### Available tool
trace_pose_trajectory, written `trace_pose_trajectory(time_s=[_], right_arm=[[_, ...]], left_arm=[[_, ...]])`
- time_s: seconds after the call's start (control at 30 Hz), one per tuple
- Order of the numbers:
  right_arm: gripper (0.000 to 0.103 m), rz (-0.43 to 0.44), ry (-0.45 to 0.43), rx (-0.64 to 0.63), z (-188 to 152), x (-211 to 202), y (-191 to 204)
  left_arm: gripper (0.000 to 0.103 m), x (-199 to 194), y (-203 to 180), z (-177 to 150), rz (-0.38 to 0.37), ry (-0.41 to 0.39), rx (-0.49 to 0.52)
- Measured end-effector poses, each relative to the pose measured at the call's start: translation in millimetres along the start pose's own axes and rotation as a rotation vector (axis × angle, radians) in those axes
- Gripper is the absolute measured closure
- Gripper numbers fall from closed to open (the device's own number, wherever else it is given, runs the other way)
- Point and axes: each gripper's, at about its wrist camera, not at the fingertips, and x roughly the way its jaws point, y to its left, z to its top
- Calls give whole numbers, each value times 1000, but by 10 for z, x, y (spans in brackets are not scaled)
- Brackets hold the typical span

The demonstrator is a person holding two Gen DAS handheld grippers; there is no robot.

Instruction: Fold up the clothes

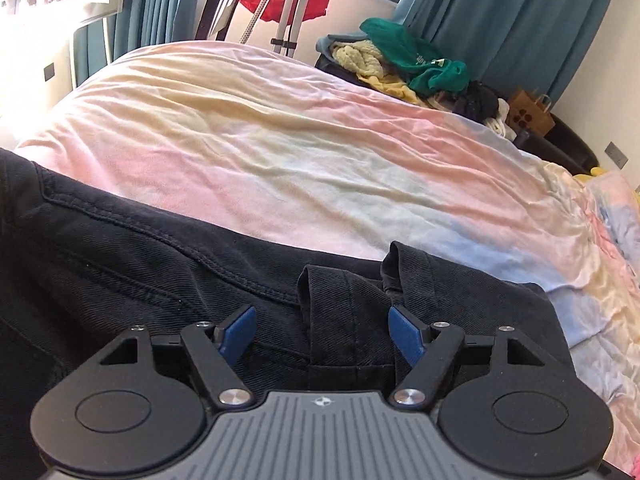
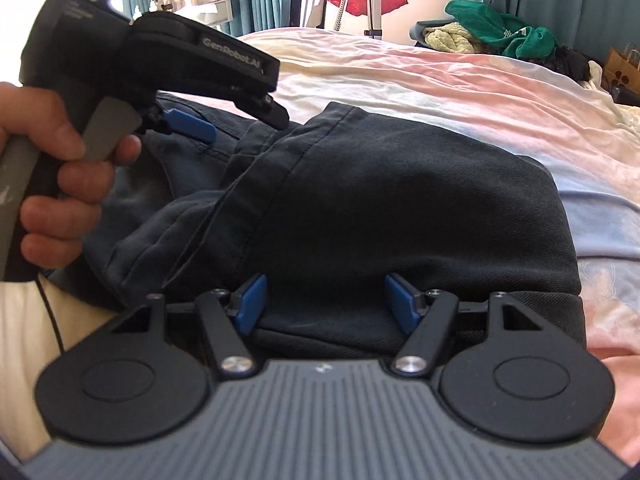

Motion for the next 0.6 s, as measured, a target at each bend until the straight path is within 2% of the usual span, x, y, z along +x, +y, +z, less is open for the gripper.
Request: trace_pose_trajectory(time_s=[0.17,0.23,0.3,0.37,0.4,0.43,0.47,0.53,0.6], right_arm=[[34,-10,-9,-35,-2,-13,43],[35,-6,-13,-37,2,-35,40],[36,-2,-17,-36,10,-58,35],[36,2,-22,-32,24,-79,31],[36,4,-24,-31,26,-83,31],[36,6,-24,-28,27,-83,33],[36,8,-24,-25,28,-82,31],[36,14,-33,-18,29,-89,9],[36,20,-45,-9,30,-103,-5]], left_arm=[[32,178,-28,32,-18,16,-27],[44,229,-65,37,-39,28,-55],[44,250,-150,25,-9,19,-63],[49,257,-231,18,29,7,-25],[60,261,-259,12,56,5,-8],[77,253,-276,13,95,6,6],[85,241,-272,13,116,6,11],[97,170,-221,25,107,-10,0],[100,58,-200,42,92,-39,-10]])
